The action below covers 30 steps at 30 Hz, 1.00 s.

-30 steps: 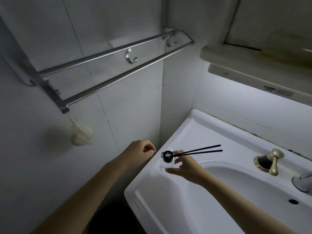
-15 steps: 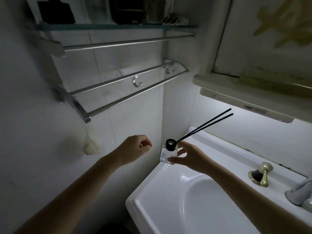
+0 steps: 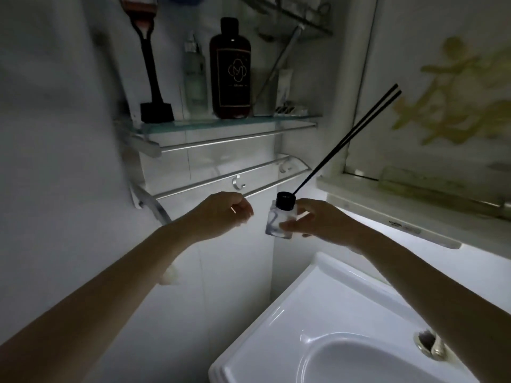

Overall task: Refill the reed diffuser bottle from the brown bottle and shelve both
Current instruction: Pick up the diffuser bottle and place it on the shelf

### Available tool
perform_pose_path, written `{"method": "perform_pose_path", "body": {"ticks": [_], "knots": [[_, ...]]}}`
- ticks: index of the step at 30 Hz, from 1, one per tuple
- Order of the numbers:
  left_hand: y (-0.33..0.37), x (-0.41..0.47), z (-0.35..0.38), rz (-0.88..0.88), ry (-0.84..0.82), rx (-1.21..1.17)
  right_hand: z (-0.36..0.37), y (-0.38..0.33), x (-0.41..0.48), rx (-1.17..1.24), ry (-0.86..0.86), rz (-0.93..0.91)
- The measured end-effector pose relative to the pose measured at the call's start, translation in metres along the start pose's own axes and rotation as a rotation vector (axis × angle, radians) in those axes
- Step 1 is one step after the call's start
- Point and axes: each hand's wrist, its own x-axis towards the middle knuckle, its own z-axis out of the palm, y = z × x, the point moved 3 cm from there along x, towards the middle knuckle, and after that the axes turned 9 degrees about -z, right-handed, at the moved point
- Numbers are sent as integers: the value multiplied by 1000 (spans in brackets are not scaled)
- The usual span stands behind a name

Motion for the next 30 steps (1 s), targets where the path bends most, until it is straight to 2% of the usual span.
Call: {"method": "perform_pose_path", "body": {"ticks": [7,16,30], "knots": [[41,1,-59,54,112,52,-33,-53,21,19,-33,-106],[86,5,-122,90,217,88,-68,-113,45,-76,-54,-252],[144,5,-209,105,366,199,-109,-193,87,-115,72,-263]]}}
